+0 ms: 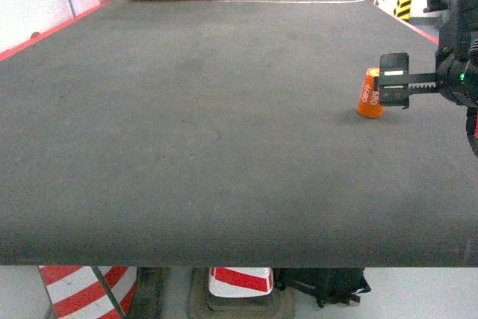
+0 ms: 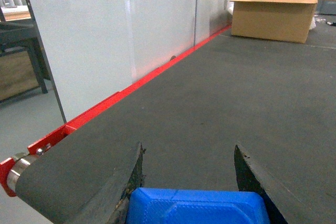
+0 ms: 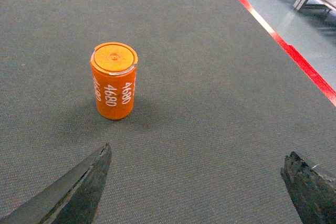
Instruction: Sort blue parts and orange caps into right shelf containers
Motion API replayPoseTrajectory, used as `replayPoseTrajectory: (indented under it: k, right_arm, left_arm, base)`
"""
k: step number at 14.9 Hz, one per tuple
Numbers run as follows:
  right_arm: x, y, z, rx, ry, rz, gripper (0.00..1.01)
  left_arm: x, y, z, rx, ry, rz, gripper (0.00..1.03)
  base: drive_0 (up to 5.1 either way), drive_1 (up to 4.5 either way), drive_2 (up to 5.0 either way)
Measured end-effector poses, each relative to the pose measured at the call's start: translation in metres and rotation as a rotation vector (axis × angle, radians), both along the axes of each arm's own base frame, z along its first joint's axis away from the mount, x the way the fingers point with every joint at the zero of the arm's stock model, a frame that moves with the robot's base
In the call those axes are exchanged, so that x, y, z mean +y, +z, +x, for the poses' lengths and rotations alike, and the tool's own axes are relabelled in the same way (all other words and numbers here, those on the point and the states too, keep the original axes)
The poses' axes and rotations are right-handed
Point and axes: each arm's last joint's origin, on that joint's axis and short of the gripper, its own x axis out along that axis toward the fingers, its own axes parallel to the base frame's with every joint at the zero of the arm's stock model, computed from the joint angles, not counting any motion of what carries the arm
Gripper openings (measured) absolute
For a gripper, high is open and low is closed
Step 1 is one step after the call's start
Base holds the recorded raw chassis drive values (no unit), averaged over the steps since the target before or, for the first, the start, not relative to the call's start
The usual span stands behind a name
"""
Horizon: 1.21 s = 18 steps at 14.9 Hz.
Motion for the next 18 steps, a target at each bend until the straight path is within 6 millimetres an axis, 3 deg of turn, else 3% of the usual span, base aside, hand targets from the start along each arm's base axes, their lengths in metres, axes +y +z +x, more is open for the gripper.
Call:
replayPoseTrajectory:
  k: [18]
  right_arm:
    - [-0.012,-0.016,0.087,0.019,-0.016,0.007,0.98]
  left_arm:
    - [0.000,0.000,0.000,0.000,0.000,0.000,0.41]
  base:
    - [0.0,0.00,0.0]
